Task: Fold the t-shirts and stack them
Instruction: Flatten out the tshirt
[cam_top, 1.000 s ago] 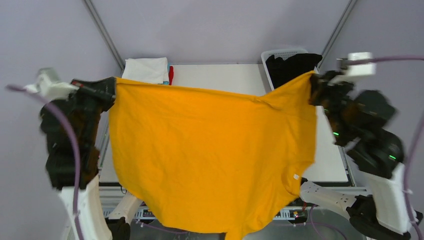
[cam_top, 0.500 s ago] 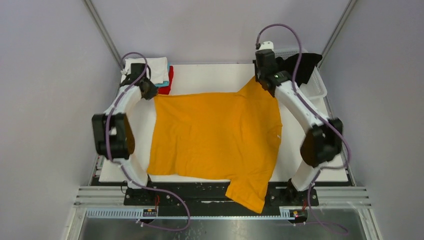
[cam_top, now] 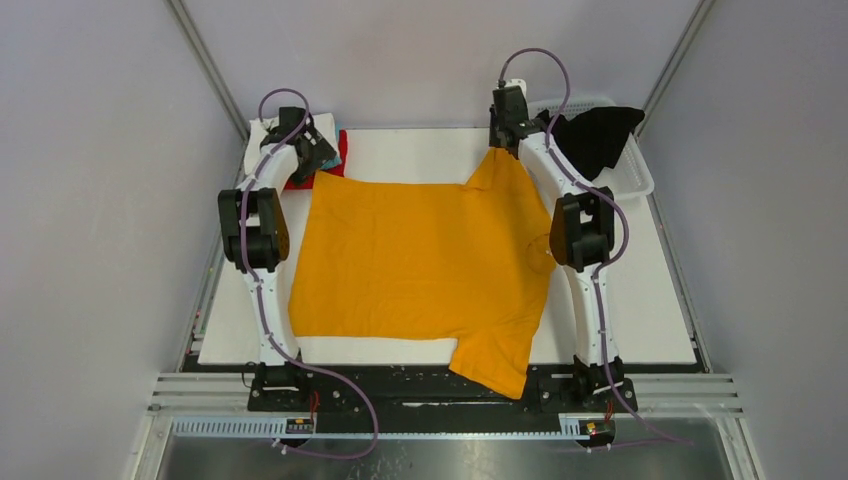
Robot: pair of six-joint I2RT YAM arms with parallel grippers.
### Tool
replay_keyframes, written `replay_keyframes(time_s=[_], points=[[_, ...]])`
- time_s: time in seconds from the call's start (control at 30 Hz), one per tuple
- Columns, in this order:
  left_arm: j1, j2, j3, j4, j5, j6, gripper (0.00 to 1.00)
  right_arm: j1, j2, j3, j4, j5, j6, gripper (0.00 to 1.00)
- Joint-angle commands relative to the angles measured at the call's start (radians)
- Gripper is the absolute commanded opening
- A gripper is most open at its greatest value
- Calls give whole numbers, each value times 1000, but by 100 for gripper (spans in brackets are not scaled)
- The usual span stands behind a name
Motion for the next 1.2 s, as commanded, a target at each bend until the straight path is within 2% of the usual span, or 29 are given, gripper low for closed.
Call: replay_keyframes(time_s=[0.0, 0.03, 0.1, 0.13, 0.17, 0.2, 0.27, 0.43, 0.57, 0.67, 0.83, 1.0, 1.17], points=[[2, -19, 94, -29, -44, -3, 99, -20, 89, 258, -103, -62, 20, 53], [1, -48, 76, -30, -41, -6, 99, -20, 101, 331, -157, -80, 7, 62], [-7, -148, -19, -1, -50, -18, 99, -20, 73, 331, -220, -129, -3, 75], [-16, -207, -83, 36, -50, -24, 99, -20, 36, 286, -222, -171, -8, 83], [-24, -272, -155, 72, -44, -25, 99, -20, -15, 213, -206, -225, -9, 96], [-31, -329, -215, 101, -44, -26, 99, -19, -61, 132, -182, -270, 4, 99], [-48, -437, -322, 115, -52, -28, 99, -19, -153, -21, -130, -369, 36, 100], [-111, -619, -553, 101, -24, -10, 99, -17, -252, -295, -44, -486, 176, 99], [-135, -665, -716, 107, 33, -4, 99, -15, -219, -355, -21, -530, 269, 99], [-144, -678, -811, 121, 64, -17, 99, 3, -162, -338, -21, -561, 292, 100], [-150, -701, -954, 222, 61, -75, 99, 20, -81, -266, -9, -512, 330, 100], [-150, -665, -989, 232, 42, -90, 99, 29, -22, -217, 50, -452, 371, 100], [-150, -635, -978, 213, 23, -89, 99, 31, 135, 0, -27, -463, 418, 100]])
